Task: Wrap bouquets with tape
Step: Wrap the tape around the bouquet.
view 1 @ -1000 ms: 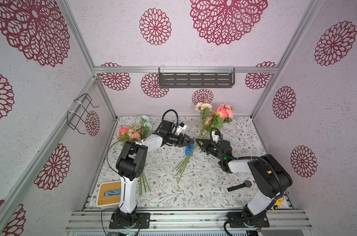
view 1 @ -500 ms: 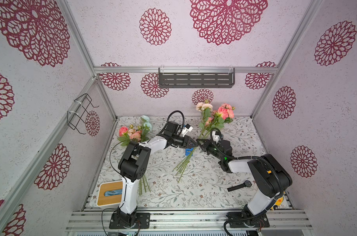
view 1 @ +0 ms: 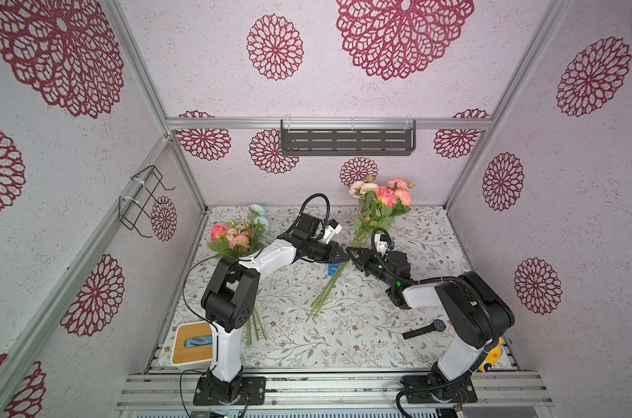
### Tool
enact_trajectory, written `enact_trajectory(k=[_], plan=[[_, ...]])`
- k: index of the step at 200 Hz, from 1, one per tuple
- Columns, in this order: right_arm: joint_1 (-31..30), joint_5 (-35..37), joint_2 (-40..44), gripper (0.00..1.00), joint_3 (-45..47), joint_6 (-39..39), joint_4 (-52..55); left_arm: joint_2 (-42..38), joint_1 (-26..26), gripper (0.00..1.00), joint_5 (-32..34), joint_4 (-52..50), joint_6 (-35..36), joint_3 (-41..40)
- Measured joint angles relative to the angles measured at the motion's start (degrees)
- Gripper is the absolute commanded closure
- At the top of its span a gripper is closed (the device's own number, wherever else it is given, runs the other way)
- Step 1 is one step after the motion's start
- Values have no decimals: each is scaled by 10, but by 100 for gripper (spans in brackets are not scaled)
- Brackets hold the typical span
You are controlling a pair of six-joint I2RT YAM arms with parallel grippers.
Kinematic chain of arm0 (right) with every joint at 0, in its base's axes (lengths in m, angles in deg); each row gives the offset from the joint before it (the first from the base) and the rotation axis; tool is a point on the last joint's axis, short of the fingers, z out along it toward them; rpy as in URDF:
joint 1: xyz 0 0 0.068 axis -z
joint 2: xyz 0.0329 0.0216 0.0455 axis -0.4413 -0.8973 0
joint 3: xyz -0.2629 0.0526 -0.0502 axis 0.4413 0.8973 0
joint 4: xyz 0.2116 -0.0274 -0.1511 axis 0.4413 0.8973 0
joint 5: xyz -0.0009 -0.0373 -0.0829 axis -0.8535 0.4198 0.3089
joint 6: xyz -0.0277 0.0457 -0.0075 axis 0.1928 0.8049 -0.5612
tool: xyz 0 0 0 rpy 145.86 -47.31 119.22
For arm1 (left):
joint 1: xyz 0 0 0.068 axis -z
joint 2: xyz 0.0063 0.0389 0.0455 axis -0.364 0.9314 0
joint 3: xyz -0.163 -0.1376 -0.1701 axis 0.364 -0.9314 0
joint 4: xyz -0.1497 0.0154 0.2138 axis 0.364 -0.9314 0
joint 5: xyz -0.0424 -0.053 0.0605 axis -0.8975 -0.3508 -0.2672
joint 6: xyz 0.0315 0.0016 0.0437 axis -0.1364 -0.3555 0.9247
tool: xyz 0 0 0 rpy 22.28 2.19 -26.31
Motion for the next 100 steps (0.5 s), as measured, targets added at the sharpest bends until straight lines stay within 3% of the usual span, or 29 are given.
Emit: enact_trajectory(k=[15,27,37,76,89,100], plan=[[0,-4,-9,75,-4,4,-3,-3,4,100,20,-2,8,0],[0,-12,-22,92,-14,4,-4,-4,7,100,35,-5,13,0],[0,-19,-34,100,-23,11,-8,-4,7,100,46,-11,14,0],[1,-26,-43,100,-28,2,-15,-8,3,100,49,2,13,-11],[1,-28,-46,100,-28,3,-23,-8,2,71,46,4,13,-13],[1,-29,-50,100,-28,5,-28,-8,-1,57,34,10,13,-16]])
